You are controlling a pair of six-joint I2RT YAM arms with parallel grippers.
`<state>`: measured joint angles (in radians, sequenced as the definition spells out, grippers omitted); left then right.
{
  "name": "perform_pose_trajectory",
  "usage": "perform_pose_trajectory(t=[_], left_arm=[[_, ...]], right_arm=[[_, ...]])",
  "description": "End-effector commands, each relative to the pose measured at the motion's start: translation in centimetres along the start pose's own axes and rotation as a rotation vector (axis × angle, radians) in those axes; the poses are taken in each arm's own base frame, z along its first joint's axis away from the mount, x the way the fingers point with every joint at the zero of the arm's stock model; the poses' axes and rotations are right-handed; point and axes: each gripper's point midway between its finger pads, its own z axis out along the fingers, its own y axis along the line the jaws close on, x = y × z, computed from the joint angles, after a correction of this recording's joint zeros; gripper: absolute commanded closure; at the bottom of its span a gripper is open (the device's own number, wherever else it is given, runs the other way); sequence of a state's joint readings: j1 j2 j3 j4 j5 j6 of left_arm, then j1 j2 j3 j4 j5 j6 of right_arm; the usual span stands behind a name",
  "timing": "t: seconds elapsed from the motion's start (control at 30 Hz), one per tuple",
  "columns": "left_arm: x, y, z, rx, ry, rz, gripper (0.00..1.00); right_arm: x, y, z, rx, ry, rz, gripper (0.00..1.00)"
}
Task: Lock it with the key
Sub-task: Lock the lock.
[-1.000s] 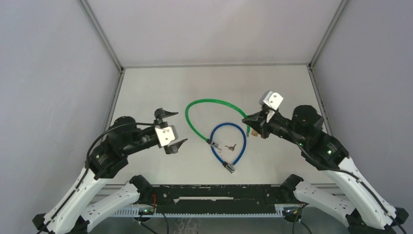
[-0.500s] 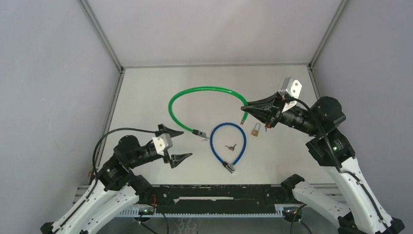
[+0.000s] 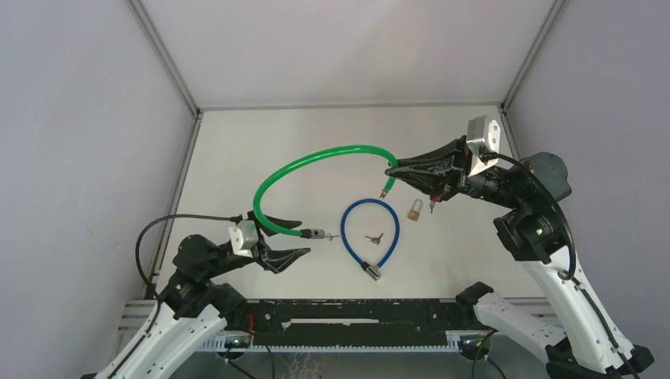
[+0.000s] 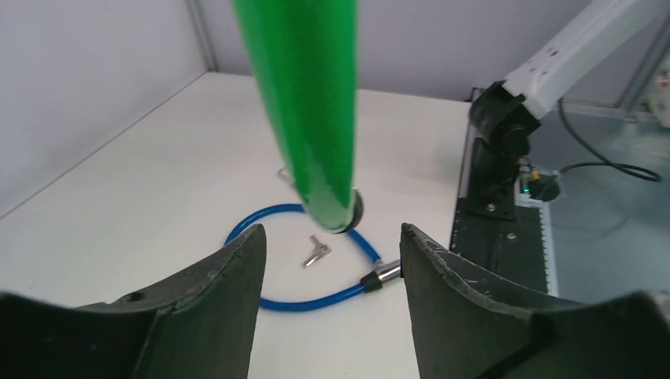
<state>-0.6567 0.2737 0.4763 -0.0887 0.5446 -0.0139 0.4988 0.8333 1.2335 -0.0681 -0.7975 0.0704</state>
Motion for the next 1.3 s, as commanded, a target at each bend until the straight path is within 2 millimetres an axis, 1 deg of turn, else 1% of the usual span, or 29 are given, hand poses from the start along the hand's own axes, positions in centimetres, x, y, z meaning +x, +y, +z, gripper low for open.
perform_pose_trajectory(t=[0.0, 0.1, 0.2, 0.27, 0.33, 0.5, 0.67, 0.73, 0.83, 0.93, 0.97, 1.0, 1.2, 1.27], left_arm=[[-1.7, -2.4, 0.2, 0.140, -0.099, -0.030, 0.34], [-2.7, -1.8, 0.6, 0.108, -0.149, -0.062, 0.35], [-3.3, -1.9, 0.7, 0.113, -0.174, -0.081, 0.43], [-3.0, -1.8, 0.8, 0.110, -0.173, -0.099, 0.46], [-2.6, -1.2, 1.0, 0.078, -0.173, -0.134, 0.48], [-1.4, -0.4, 1.4, 0.039, -0.151, -0.164, 0.48], [-1.4, 0.0, 1.6, 0.023, -0.148, -0.154, 0.48], [-1.3, 0.0, 1.6, 0.026, -0.142, -0.149, 0.55], [-1.4, 0.0, 1.5, 0.022, -0.146, -0.167, 0.75], [-2.1, -0.2, 1.4, 0.028, -0.161, -0.181, 0.84], [-2.2, -0.4, 1.3, 0.035, -0.164, -0.180, 0.94], [-2.4, -0.5, 1.3, 0.042, -0.167, -0.177, 0.99], [-2.4, -1.3, 1.2, 0.086, -0.159, -0.145, 1.00], [-3.0, -1.1, 1.2, 0.077, -0.179, -0.141, 1.00]], right_arm=[[-4.1, 0.6, 0.0, -0.020, -0.106, -0.070, 1.00], [-4.0, 0.6, 0.1, -0.025, -0.106, -0.055, 1.00], [-3.9, 0.6, 0.1, -0.023, -0.102, -0.048, 1.00], [-3.8, 0.5, 0.2, -0.017, -0.099, -0.041, 1.00], [-3.7, 0.5, 0.3, -0.018, -0.099, -0.037, 1.00], [-3.8, 0.8, 0.6, -0.034, -0.108, -0.038, 1.00], [-3.9, 1.0, 0.6, -0.039, -0.113, -0.043, 1.00], [-4.0, 1.1, 0.6, -0.039, -0.113, -0.044, 1.00], [-4.0, 1.0, 0.5, -0.033, -0.114, -0.050, 1.00], [-4.1, 0.8, 0.3, -0.011, -0.114, -0.062, 1.00], [-4.1, 0.7, 0.2, -0.005, -0.114, -0.064, 1.00], [-4.1, 0.7, 0.1, 0.001, -0.113, -0.064, 1.00], [-4.4, 0.6, -0.1, 0.012, -0.118, -0.065, 1.00], [-4.4, 0.4, -0.1, 0.023, -0.121, -0.052, 1.00]])
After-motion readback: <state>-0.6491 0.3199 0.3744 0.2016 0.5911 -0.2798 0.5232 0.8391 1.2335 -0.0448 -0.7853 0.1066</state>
